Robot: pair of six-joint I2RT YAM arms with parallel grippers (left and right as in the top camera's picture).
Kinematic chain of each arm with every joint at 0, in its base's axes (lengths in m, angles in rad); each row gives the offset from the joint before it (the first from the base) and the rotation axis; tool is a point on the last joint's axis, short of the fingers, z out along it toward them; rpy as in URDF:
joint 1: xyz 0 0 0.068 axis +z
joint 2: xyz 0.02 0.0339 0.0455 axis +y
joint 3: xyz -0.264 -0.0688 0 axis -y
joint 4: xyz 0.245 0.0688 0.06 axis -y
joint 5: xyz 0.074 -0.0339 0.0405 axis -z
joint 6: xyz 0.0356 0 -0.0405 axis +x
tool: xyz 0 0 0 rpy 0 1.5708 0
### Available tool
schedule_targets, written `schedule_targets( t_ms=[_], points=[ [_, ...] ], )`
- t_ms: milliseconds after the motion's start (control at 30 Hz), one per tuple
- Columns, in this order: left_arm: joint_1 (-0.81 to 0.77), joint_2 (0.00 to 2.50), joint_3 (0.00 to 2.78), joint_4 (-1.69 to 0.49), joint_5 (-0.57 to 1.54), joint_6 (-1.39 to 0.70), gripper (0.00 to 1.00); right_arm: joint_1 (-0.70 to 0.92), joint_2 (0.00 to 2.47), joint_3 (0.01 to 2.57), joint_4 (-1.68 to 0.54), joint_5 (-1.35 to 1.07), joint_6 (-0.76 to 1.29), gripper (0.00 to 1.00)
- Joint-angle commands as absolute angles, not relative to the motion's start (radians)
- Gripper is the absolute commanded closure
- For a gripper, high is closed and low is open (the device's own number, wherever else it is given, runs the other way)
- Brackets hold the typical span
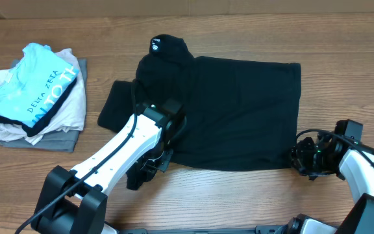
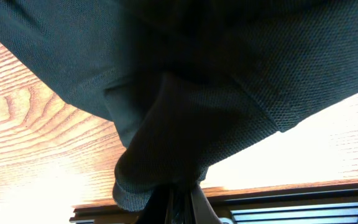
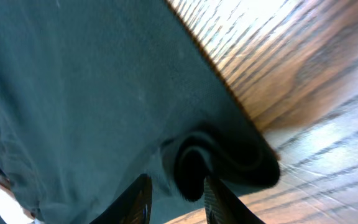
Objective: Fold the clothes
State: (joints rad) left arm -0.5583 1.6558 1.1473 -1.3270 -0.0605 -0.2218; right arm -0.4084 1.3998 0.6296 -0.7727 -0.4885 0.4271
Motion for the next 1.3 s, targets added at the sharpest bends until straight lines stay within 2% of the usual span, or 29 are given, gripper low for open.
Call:
schedule_targets(
  t_ms=[0,200,367,500,600,700,800,867,967,1067,1200,1267],
  points=[
    [-0.556,1.641,1.161,-1.327,-0.051,-0.224,0.96,-0.397,1.403,0.603,-0.748,-0.513,0.448,0.69],
    [-0.556,1.641,1.161,-1.327,-0.051,-0.224,0.96,-0.398,1.403,0.595,-0.735,-0.5,0.45,0.73],
    [-0.556,1.641,1.161,-1.327,-0.051,-0.224,0.96,-0.398,1.403,0.595,-0.765,-0.495,0.44,0.71],
    [-0.556,1.641,1.161,-1.327,-0.051,-0.224,0.96,-0.398,1.403,0.595,-0.774,-0.48,0.437,0.54],
    [-0.556,1.641,1.161,-1.327,-0.051,-0.224,0.96,-0.4,1.403,0.596,-0.767,-0.48,0.437,0.53],
    [-0.556,1.641,1.161,-1.327,-0.051,-0.224,0.96,-0.4,1.403,0.596,-0.764,-0.48,0.438,0.6],
    [-0.556,1.641,1.161,-1.322,-0.051,-0.224,0.96,-0.4,1.403,0.596,-0.764,-0.48,0.44,0.72],
    [-0.556,1.641,1.161,-1.319,-0.051,-0.224,0.96,-0.399,1.403,0.596,-0.765,-0.48,0.442,0.74],
    [-0.556,1.641,1.161,-1.32,-0.051,-0.224,0.96,-0.4,1.403,0.596,-0.764,-0.48,0.442,0.85],
    [-0.556,1.641,1.161,-1.32,-0.052,-0.224,0.96,-0.4,1.403,0.596,-0.757,-0.48,0.442,0.9],
    [-0.556,1.641,1.161,-1.319,-0.052,-0.224,0.96,-0.4,1.403,0.598,-0.727,-0.48,0.442,0.91],
    [-0.556,1.641,1.161,-1.32,-0.052,-0.224,0.96,-0.4,1.403,0.599,-0.72,-0.481,0.442,0.96]
  ],
)
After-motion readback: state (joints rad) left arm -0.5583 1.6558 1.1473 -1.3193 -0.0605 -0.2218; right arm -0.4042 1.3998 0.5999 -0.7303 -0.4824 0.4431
